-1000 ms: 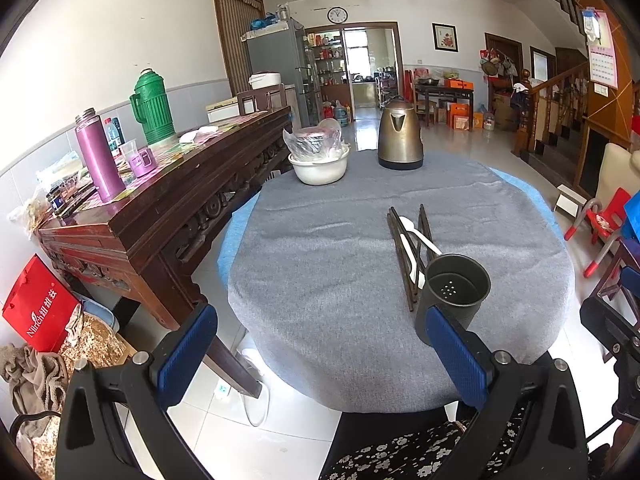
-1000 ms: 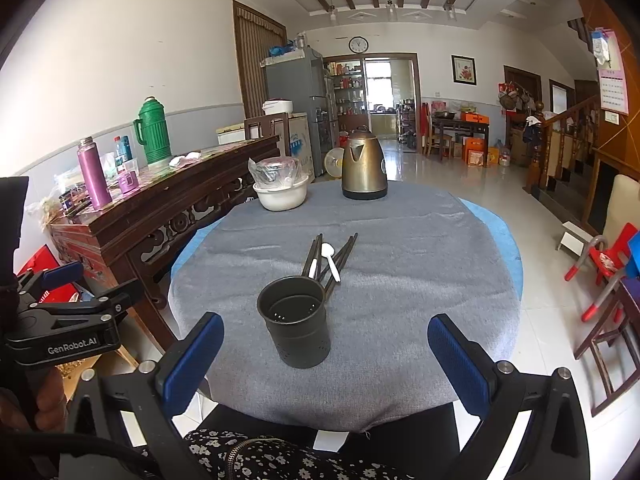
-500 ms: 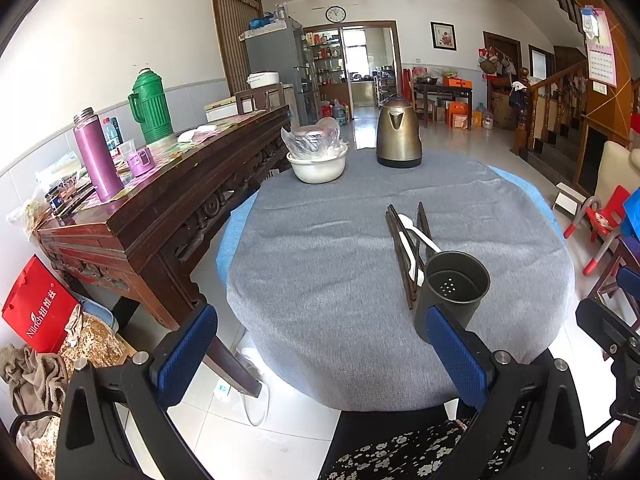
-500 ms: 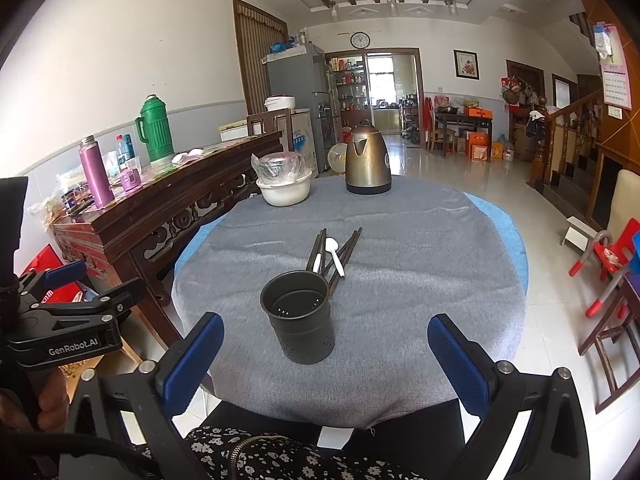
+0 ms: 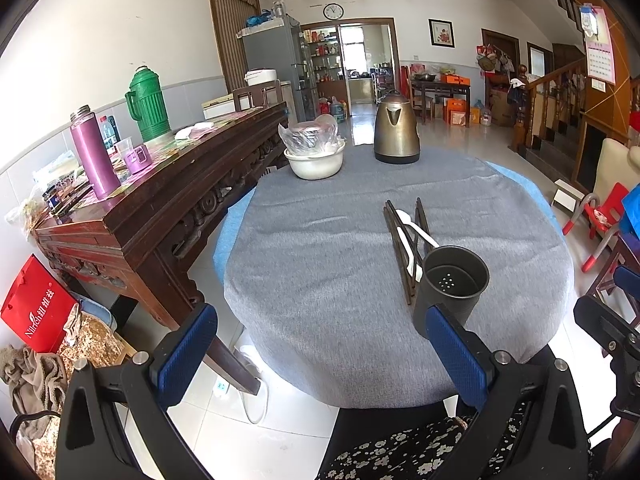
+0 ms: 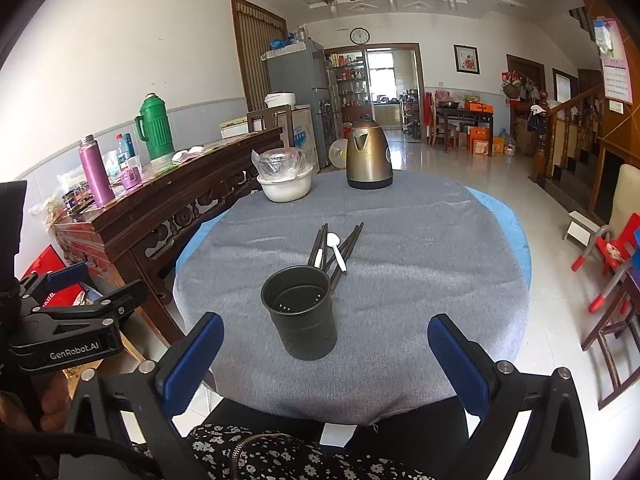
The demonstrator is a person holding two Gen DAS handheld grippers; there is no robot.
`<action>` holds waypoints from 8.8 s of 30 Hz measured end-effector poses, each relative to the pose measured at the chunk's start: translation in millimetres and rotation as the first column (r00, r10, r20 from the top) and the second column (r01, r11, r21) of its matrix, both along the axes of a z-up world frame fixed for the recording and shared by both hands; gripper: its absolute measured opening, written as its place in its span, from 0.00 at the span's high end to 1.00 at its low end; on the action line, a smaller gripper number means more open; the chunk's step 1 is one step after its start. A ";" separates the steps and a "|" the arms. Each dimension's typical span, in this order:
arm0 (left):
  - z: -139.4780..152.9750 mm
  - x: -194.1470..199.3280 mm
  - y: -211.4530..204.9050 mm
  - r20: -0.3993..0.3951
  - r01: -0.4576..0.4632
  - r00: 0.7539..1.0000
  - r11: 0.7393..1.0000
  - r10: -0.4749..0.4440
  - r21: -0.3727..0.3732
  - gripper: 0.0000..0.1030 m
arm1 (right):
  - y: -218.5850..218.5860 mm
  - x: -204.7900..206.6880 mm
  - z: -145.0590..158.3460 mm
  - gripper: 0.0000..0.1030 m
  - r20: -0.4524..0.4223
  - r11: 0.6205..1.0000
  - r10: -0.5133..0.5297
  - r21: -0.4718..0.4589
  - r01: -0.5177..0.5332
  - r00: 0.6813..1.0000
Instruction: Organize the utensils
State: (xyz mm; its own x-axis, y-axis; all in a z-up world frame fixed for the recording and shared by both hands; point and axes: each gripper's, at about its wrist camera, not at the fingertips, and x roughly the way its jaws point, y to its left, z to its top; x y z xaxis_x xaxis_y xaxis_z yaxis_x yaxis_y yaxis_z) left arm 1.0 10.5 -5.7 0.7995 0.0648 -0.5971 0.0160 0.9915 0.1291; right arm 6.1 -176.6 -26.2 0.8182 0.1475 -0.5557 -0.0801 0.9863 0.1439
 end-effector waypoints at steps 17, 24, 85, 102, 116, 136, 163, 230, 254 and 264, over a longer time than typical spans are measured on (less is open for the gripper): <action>-9.7 19.4 4.3 -0.038 -0.002 0.999 1.000 0.001 -0.013 0.00 | -6.9 16.8 2.8 0.00 -0.006 1.000 -0.005 0.018 0.005 1.000; -18.3 53.2 11.1 -0.080 -0.021 0.997 0.999 0.018 -0.029 0.00 | -26.2 59.4 14.2 0.00 -0.048 0.995 0.015 0.099 -0.010 0.999; -112.7 374.9 -20.3 -0.343 0.238 0.836 0.847 -0.428 -0.476 0.93 | -106.1 390.8 -158.7 0.94 -0.421 0.821 0.124 0.552 0.145 0.899; -74.9 346.7 -17.2 -0.244 0.249 0.886 0.849 -0.393 -0.466 0.93 | -122.0 317.7 -98.8 0.94 -0.200 0.844 -0.005 0.525 0.111 0.980; -132.8 386.2 -23.9 -0.441 0.101 0.846 0.902 -0.301 -0.421 0.62 | -132.1 351.5 -148.6 0.45 -0.438 0.824 -0.009 0.506 0.255 0.899; -158.8 427.0 -42.7 -0.509 0.151 0.796 0.922 -0.328 -0.357 0.86 | -79.2 447.5 -173.0 0.84 -0.664 0.960 -0.198 0.019 0.280 0.721; -0.1 265.6 -15.8 0.031 0.245 0.968 0.903 -0.251 -0.354 0.95 | -110.6 271.0 -62.3 0.94 -0.070 0.922 -0.157 0.347 0.171 0.985; 16.1 154.9 15.4 0.125 0.210 0.974 0.956 -0.187 -0.206 0.39 | -100.0 177.1 -34.5 0.89 0.120 0.858 -0.048 0.514 -0.021 0.992; -24.8 181.0 39.3 -0.023 -0.028 0.999 1.000 0.028 -0.006 0.37 | -101.1 185.3 -48.9 0.76 0.036 0.863 -0.074 0.504 0.046 0.997; -43.7 196.5 37.6 -0.091 -0.056 0.994 0.998 0.057 0.018 0.37 | -100.8 193.6 -61.9 0.76 -0.010 0.858 -0.071 0.510 0.066 0.997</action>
